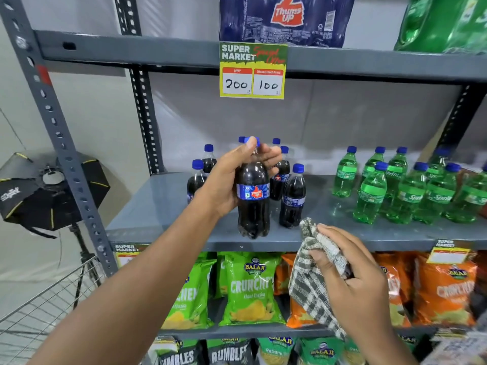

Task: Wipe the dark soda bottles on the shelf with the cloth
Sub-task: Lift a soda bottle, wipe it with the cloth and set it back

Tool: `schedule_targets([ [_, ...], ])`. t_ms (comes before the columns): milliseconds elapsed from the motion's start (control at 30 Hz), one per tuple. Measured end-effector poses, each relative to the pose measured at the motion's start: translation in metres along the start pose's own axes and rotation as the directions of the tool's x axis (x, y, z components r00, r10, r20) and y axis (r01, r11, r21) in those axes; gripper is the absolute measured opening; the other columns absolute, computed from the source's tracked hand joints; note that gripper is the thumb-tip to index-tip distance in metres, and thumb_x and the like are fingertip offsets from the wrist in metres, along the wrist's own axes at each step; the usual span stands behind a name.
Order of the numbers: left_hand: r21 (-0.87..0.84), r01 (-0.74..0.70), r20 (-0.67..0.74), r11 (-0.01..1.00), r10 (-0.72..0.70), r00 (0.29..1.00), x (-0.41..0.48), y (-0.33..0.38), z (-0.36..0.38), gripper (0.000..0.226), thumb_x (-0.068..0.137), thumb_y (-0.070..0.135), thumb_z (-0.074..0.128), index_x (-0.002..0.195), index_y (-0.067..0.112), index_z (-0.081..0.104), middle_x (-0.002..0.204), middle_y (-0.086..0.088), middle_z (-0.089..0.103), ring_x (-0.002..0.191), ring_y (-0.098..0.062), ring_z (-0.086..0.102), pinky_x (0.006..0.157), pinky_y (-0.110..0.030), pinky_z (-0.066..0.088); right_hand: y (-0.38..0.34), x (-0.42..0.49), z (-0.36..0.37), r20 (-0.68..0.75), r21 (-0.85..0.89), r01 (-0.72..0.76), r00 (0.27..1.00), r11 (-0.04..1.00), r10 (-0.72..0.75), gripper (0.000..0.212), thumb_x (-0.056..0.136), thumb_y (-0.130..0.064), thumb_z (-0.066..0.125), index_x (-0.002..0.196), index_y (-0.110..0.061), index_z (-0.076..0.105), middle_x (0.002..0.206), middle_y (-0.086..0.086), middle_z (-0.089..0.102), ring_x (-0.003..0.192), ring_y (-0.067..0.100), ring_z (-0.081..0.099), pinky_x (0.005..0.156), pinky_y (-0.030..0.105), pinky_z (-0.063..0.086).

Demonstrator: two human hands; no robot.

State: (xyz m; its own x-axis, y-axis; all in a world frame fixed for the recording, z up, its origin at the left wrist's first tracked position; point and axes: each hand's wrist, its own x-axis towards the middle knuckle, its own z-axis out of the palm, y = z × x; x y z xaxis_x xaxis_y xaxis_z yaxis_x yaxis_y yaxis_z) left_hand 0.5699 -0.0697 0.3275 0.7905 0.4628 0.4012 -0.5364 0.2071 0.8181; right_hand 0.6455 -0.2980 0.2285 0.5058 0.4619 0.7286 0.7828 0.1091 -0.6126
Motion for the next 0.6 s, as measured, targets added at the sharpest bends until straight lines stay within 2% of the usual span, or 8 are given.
schedule_targets([
  [100, -0.02, 0.027, 0.036, 0.999, -0.026, 0.999, -0.007, -0.001, 0.007, 0.028, 0.096, 0.031, 0.055, 0.092, 0.008, 0.07, 0.105, -0.012, 0.076, 0.105, -0.025, 0.071, 0.093, -0.039, 0.056, -0.004, 0.003, 0.0, 0.0, -0.004, 0.022, 1.0, 1.0, -0.022, 0.032, 0.092, -0.019, 0.071, 0.12, -0.032, 0.063, 0.124, -0.04, 0.055, 0.119, -0.013, 0.051, 0.096, 0.001, 0.034],
  [200, -0.006, 0.052, 0.036, 0.999, -0.052, 0.998, -0.013, -0.002, 0.011, 0.027, 0.096, 0.031, 0.056, 0.092, 0.009, 0.072, 0.106, -0.013, 0.076, 0.108, -0.027, 0.07, 0.095, -0.041, 0.055, -0.01, 0.006, 0.001, 0.01, 0.009, 0.021, 1.0, 1.0, -0.021, 0.033, 0.092, -0.013, 0.069, 0.119, -0.033, 0.062, 0.123, -0.035, 0.055, 0.118, -0.012, 0.051, 0.094, 0.001, 0.035],
  [300, 0.036, 0.074, 0.029, 0.997, -0.075, 0.997, -0.018, -0.002, 0.015, 0.027, 0.096, 0.033, 0.057, 0.093, 0.01, 0.072, 0.107, -0.014, 0.076, 0.106, -0.027, 0.071, 0.094, -0.042, 0.056, -0.024, 0.022, -0.002, -0.001, -0.028, 0.111, 0.994, 0.993, -0.111, 0.033, 0.093, -0.012, 0.064, 0.121, -0.029, 0.061, 0.122, -0.029, 0.055, 0.117, -0.013, 0.049, 0.096, 0.002, 0.034],
  [367, 0.063, 0.099, 0.02, 0.993, -0.1, 0.995, -0.02, -0.002, 0.018, 0.028, 0.093, 0.035, 0.06, 0.094, 0.01, 0.073, 0.106, -0.014, 0.076, 0.104, -0.026, 0.072, 0.089, -0.04, 0.057, -0.037, 0.041, -0.005, 0.005, -0.079, 0.181, 0.983, 0.98, -0.182, 0.038, 0.092, -0.003, 0.064, 0.125, -0.022, 0.063, 0.118, -0.021, 0.056, 0.116, -0.006, 0.05, 0.097, 0.004, 0.034],
  [433, 0.091, 0.146, -0.006, 0.985, -0.146, 0.989, -0.021, -0.002, 0.019, 0.034, 0.091, 0.039, 0.065, 0.1, 0.007, 0.07, 0.105, -0.014, 0.075, 0.098, -0.027, 0.072, 0.085, -0.04, 0.057, -0.053, 0.061, -0.006, 0.049, -0.152, 0.25, 0.968, 0.956, -0.245, 0.047, 0.087, 0.007, 0.066, 0.128, -0.016, 0.064, 0.118, -0.014, 0.056, 0.113, 0.01, 0.054, 0.098, 0.009, 0.036],
  [500, 0.09, 0.194, 0.001, 0.977, -0.195, 0.981, -0.022, -0.003, 0.023, 0.045, 0.088, 0.043, 0.069, 0.11, 0.004, 0.064, 0.103, -0.017, 0.069, 0.094, -0.032, 0.067, 0.088, -0.042, 0.054, -0.067, 0.078, -0.001, 0.121, -0.231, 0.336, 0.941, 0.913, -0.316, 0.052, 0.082, 0.012, 0.068, 0.127, -0.014, 0.064, 0.119, -0.006, 0.061, 0.11, 0.021, 0.054, 0.097, 0.016, 0.039],
  [533, 0.075, 0.214, 0.008, 0.974, -0.215, 0.977, -0.022, -0.003, 0.024, 0.047, 0.086, 0.044, 0.071, 0.109, 0.004, 0.063, 0.1, -0.017, 0.067, 0.091, -0.031, 0.066, 0.087, -0.042, 0.055, -0.071, 0.084, 0.002, 0.161, -0.261, 0.375, 0.926, 0.89, -0.343, 0.054, 0.08, 0.013, 0.068, 0.127, -0.014, 0.065, 0.12, -0.003, 0.063, 0.109, 0.023, 0.053, 0.096, 0.018, 0.039],
  [600, 0.02, 0.237, 0.018, 0.971, -0.237, 0.971, -0.023, -0.003, 0.026, 0.041, 0.084, 0.043, 0.072, 0.101, 0.006, 0.063, 0.091, -0.014, 0.067, 0.081, -0.026, 0.067, 0.076, -0.037, 0.057, -0.076, 0.091, 0.008, 0.236, -0.294, 0.426, 0.9, 0.855, -0.367, 0.057, 0.075, 0.014, 0.065, 0.125, -0.013, 0.065, 0.12, -0.001, 0.064, 0.107, 0.023, 0.052, 0.096, 0.019, 0.037],
])
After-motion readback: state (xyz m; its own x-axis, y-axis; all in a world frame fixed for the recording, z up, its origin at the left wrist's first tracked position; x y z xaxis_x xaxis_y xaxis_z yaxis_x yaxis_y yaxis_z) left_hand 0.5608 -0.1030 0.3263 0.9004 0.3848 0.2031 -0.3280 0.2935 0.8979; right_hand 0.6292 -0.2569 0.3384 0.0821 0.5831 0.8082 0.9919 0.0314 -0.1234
